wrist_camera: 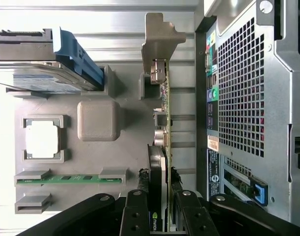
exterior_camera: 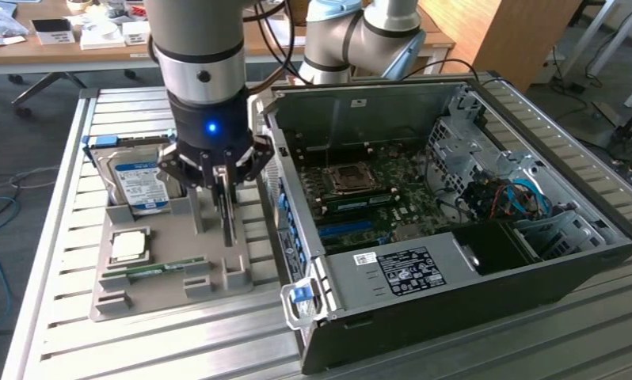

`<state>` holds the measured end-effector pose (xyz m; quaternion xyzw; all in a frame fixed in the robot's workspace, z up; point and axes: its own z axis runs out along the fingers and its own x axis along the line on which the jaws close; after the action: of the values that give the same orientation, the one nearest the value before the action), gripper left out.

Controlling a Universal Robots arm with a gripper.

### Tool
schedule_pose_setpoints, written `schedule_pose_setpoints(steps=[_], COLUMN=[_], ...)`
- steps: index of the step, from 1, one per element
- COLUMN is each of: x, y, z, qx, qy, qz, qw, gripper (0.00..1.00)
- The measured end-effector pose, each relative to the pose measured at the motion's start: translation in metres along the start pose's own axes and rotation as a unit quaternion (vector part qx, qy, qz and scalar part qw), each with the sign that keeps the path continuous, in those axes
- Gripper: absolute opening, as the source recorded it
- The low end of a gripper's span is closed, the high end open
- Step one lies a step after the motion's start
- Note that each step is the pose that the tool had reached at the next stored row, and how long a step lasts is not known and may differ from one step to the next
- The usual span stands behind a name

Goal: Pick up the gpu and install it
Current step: 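Pick up the gpu and move the gpu toward the slot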

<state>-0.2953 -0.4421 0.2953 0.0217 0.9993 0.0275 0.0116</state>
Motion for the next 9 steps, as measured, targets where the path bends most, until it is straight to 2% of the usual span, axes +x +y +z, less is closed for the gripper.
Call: schedule_pose_setpoints(steps=[9], x=[-0.0001], y=[0.0003], z=[-0.0058], qx=[0.0], qy=[0.0], qz=[0.0], qw=[1.0], gripper=[0.27])
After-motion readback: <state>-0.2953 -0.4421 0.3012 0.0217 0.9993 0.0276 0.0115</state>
